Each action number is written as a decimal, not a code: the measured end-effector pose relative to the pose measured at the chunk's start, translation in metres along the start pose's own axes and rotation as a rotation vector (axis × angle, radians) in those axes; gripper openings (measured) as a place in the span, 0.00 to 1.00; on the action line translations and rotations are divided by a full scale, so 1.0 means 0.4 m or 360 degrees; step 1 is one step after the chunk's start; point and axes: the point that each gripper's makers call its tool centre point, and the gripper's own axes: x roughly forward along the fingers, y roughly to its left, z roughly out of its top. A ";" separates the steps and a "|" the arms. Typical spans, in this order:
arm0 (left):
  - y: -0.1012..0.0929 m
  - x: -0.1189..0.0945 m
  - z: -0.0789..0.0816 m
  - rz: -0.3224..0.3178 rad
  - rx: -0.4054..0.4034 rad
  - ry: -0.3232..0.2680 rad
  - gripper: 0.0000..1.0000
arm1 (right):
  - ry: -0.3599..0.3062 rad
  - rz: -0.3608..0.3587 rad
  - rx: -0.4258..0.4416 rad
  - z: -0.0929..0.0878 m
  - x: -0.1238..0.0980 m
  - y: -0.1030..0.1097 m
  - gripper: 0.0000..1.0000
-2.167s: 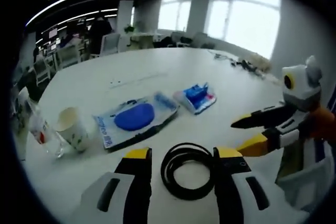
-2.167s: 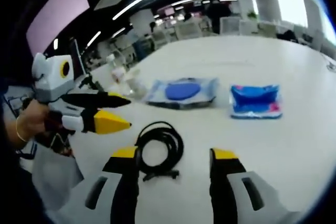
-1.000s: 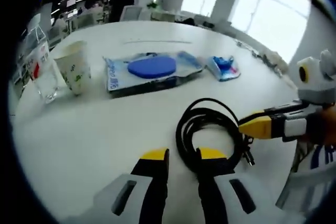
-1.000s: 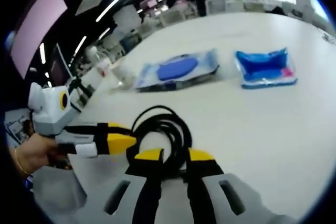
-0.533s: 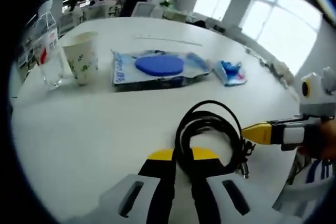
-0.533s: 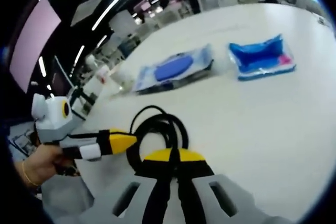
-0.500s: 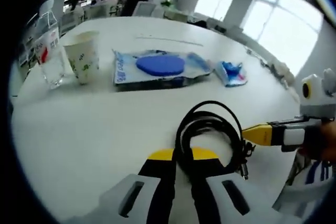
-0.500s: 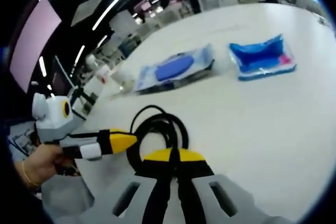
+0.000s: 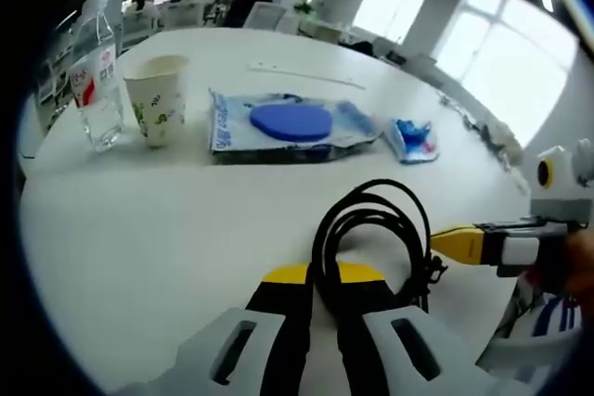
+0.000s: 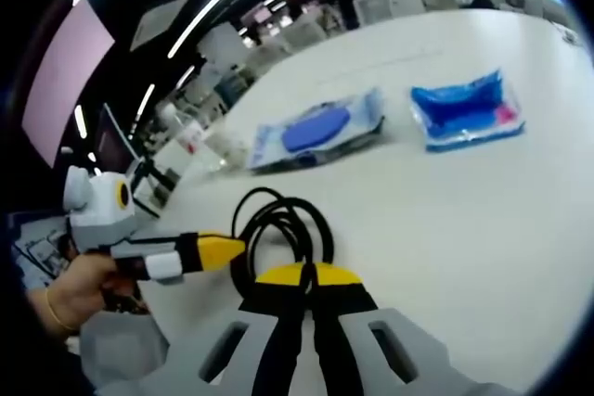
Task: Arrange the tabletop items into an orderly group along one side of the table until the central work area is clear of visible clutter.
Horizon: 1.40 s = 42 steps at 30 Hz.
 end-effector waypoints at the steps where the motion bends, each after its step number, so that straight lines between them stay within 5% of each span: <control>1: -0.002 -0.002 0.005 -0.0005 -0.0011 -0.0016 0.07 | -0.0012 0.0003 0.0004 0.006 -0.004 0.001 0.00; 21: -0.075 0.011 0.067 -0.0126 -0.0140 -0.0084 0.06 | -0.0135 -0.0024 -0.0029 0.093 -0.071 -0.012 0.00; 42: -0.166 0.114 0.072 -0.0243 -0.0248 -0.0036 0.06 | -0.0134 -0.0174 0.0009 0.137 -0.100 -0.145 0.00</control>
